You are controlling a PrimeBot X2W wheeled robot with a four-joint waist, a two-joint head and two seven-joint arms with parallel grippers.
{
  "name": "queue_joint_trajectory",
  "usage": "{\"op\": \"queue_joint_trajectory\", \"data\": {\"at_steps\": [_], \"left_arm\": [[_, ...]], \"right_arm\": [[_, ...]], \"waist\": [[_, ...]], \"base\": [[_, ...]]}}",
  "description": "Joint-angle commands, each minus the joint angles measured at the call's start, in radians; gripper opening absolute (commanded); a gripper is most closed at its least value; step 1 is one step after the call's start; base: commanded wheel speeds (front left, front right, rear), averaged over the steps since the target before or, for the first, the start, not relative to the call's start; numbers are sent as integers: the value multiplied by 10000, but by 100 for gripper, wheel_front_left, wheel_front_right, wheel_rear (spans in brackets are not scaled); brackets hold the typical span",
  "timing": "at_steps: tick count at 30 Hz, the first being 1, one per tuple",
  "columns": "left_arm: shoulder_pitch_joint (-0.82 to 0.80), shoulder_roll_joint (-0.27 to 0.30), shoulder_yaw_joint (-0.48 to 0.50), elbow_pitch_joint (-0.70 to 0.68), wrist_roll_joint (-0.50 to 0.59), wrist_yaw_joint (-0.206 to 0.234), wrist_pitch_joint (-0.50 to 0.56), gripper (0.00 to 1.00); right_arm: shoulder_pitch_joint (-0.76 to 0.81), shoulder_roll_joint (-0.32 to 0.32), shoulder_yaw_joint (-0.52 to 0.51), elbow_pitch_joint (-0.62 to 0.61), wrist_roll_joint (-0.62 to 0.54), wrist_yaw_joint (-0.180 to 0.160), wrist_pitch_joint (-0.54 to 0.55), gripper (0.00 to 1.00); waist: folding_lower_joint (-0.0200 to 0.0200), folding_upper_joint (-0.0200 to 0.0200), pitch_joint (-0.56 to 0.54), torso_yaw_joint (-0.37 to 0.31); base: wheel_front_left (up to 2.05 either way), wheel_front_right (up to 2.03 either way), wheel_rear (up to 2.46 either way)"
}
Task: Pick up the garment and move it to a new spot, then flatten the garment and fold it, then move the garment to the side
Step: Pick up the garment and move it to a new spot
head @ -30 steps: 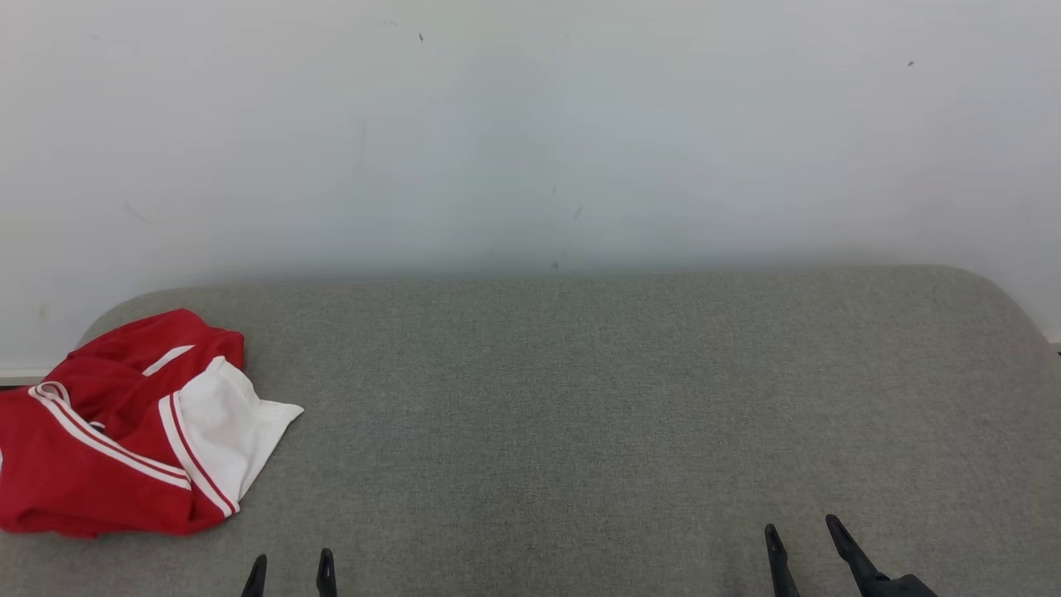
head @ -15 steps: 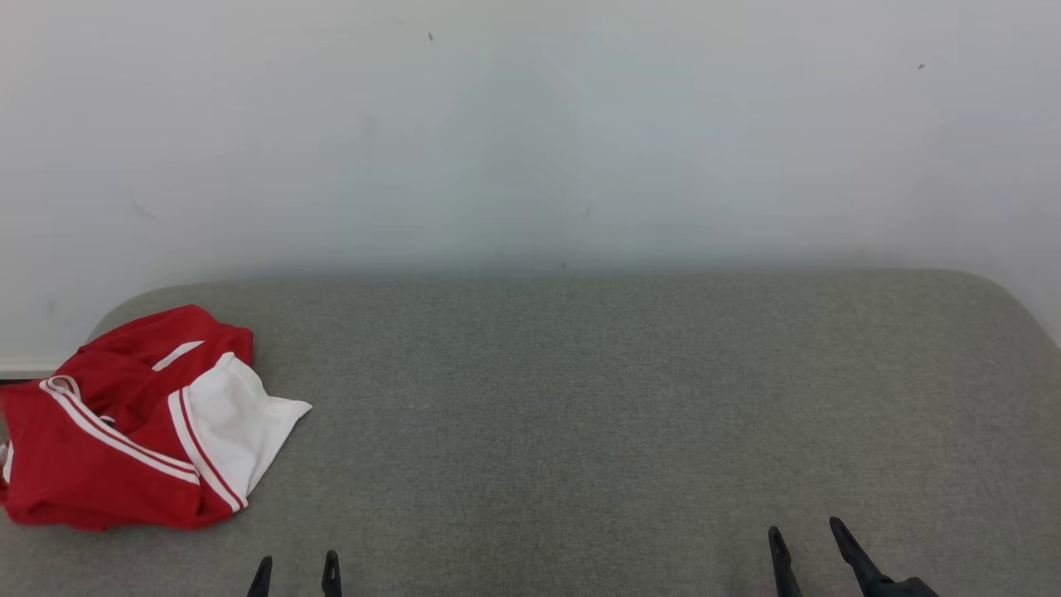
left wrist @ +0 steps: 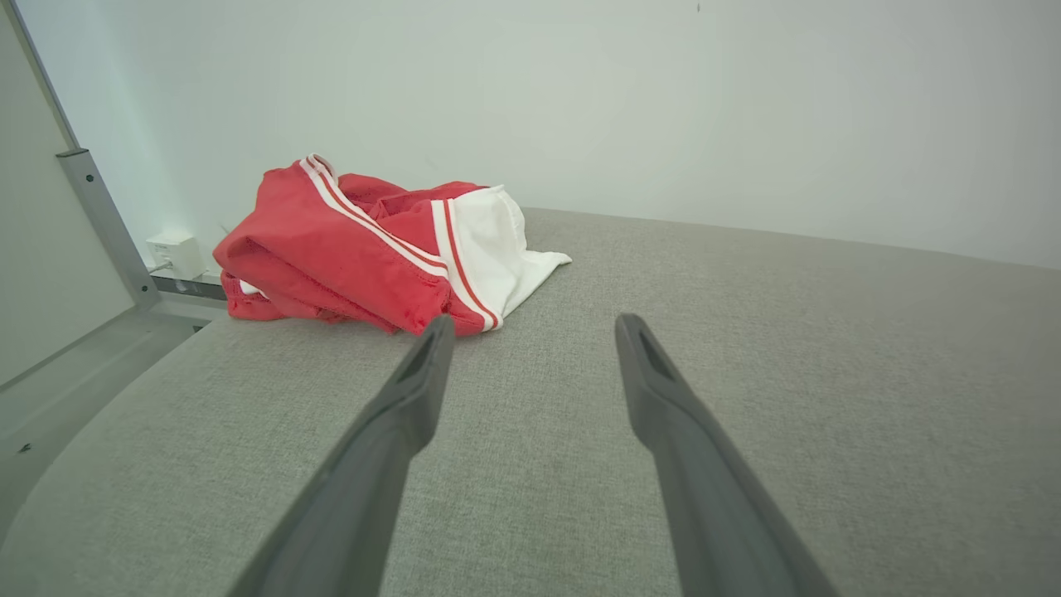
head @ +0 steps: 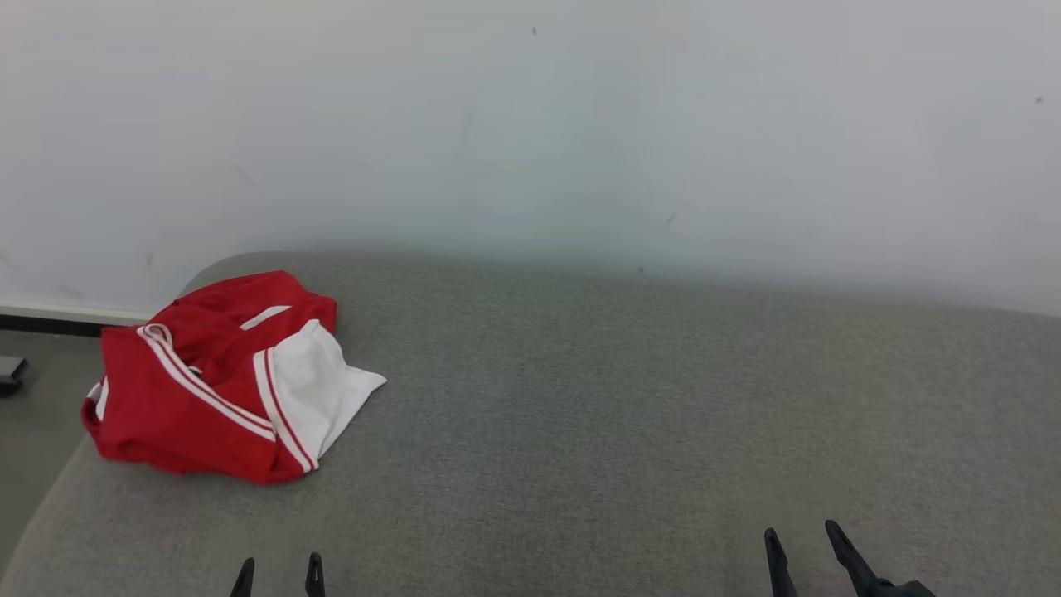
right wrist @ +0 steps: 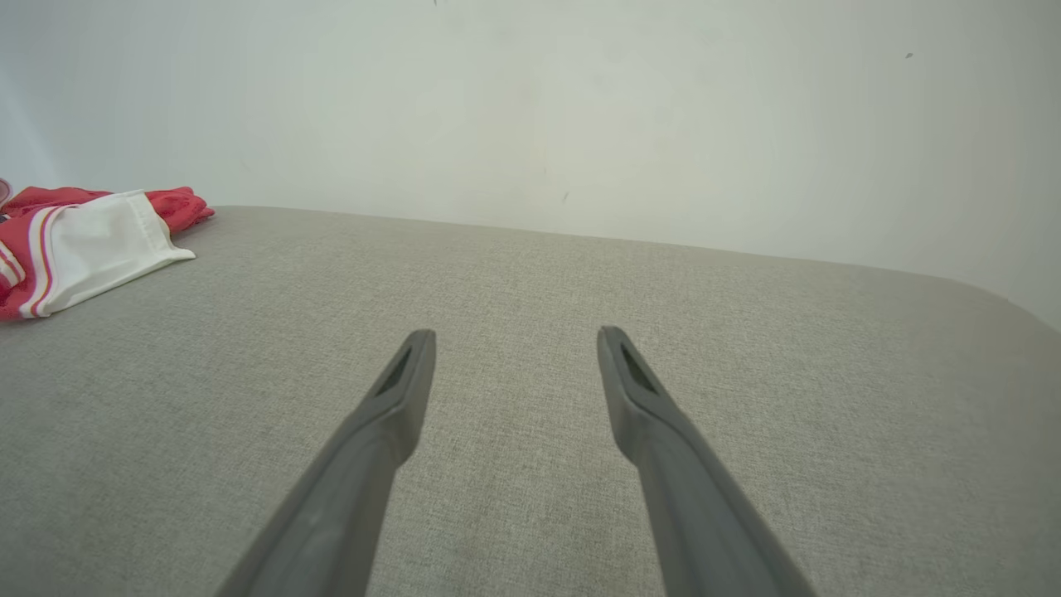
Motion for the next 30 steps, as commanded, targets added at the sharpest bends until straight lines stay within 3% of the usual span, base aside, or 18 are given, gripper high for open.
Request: {"op": "queue_joint_trajectory", "data": {"at_steps": [1,15,30], "left_arm": [[6,-1,75,31,93,-51,-35,100],[-83,75,422,27,371,-206,-35,100],[162,19,971,-566,186,34,-35,100]], "right_arm": [[40,-16,41,-31,71,-21,-50,100],[-57,-15,252,-52,460,-21,-50,100],[-1020,-18,935,315,444,-21,-52,100]], "waist": [[0,0,36,652],[0,0,141,2792],[0,0,832,3491]], "base": [[0,0,0],[0,0,0],[0,0,0]]}}
